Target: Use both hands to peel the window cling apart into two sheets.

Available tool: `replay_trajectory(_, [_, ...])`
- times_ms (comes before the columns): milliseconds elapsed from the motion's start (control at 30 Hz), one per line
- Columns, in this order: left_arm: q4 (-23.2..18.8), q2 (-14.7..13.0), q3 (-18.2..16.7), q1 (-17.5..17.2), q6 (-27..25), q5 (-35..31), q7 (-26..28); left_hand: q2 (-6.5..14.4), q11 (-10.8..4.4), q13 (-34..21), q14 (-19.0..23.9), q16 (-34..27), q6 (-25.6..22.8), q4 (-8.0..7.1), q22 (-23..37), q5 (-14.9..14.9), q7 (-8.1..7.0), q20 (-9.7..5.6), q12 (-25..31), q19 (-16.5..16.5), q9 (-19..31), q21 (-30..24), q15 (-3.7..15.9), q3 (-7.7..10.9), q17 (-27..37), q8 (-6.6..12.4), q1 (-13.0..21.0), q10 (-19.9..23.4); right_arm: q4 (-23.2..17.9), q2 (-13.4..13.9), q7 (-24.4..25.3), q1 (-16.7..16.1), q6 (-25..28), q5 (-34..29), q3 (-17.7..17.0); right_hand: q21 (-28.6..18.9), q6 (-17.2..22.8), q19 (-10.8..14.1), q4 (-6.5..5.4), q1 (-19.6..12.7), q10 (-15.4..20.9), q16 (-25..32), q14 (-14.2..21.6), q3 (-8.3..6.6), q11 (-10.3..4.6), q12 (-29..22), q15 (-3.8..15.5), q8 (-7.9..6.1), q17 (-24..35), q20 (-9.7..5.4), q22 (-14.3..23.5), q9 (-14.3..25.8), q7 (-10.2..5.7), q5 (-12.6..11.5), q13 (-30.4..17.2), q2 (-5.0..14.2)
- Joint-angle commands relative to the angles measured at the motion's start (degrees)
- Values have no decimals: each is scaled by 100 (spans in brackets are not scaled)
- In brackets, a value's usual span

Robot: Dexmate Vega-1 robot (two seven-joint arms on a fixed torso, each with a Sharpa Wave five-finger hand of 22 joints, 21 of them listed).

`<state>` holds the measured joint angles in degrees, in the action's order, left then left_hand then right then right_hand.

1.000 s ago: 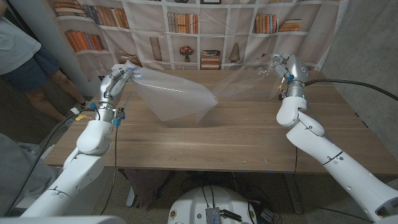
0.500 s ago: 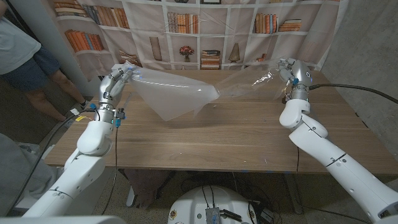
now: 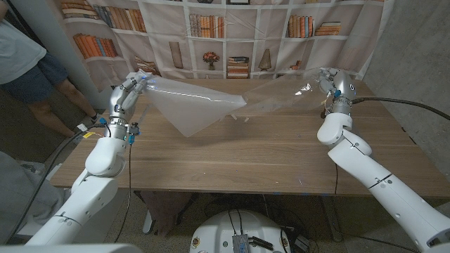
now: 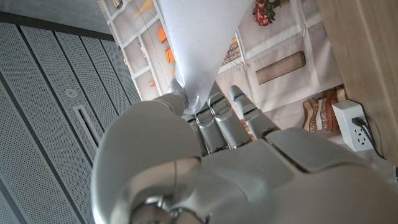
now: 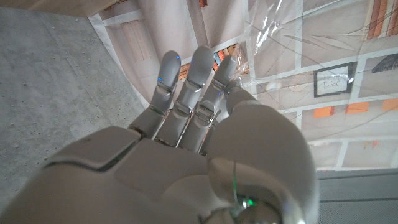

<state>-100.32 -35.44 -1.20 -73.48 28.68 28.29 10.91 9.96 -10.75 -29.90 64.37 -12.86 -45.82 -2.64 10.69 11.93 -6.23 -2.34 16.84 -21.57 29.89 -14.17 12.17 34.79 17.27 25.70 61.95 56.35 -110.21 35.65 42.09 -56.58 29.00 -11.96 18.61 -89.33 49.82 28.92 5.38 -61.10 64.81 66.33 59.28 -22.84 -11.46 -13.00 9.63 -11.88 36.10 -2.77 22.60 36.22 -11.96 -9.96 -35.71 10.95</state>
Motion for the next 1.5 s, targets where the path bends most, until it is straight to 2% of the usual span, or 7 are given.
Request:
replay_trajectory(33, [-19,-25,-58,-39,-6,78,-54,12,-78,-11,66,10,-38,18,11,24,-5,-436,10,19,22,41,129,46,19,52,-7,48,105,-76,85,-28,-65,369,-169,-37,41,49,34,50,38,24,70,-15,9,-34,345,-24,13,-911,12,27,-1,-28,-16,-18])
replay_trajectory(933, [-42,-140,-267,-88,-134,-5,-23,7,-73,0,61,22,-41,23,11,21,3,-424,-26,28,8,58,131,59,20,47,-11,52,102,-44,313,-144,-79,749,-365,-36,34,48,36,51,37,39,71,-15,10,-36,345,-20,12,-908,14,29,0,-28,-19,-19])
replay_trajectory(1167, [-39,-62,-256,-149,-93,9,-6,10,-72,1,45,33,-13,12,11,22,-6,-422,-35,35,25,64,123,61,16,46,-21,49,40,-8,331,-194,-56,811,-421,-35,44,46,36,50,36,28,58,-16,11,-37,346,-23,-3,-910,13,27,-3,-28,-21,-17])
replay_trajectory(1500, [-128,-44,-523,-332,-72,-136,196,13,-73,3,45,35,-21,10,10,22,1,-409,-40,47,53,72,129,67,14,65,-24,61,-27,20,362,-248,-68,856,-457,-37,46,48,36,50,36,40,66,-16,11,-35,345,-26,6,-909,14,30,-2,-28,-18,-18])
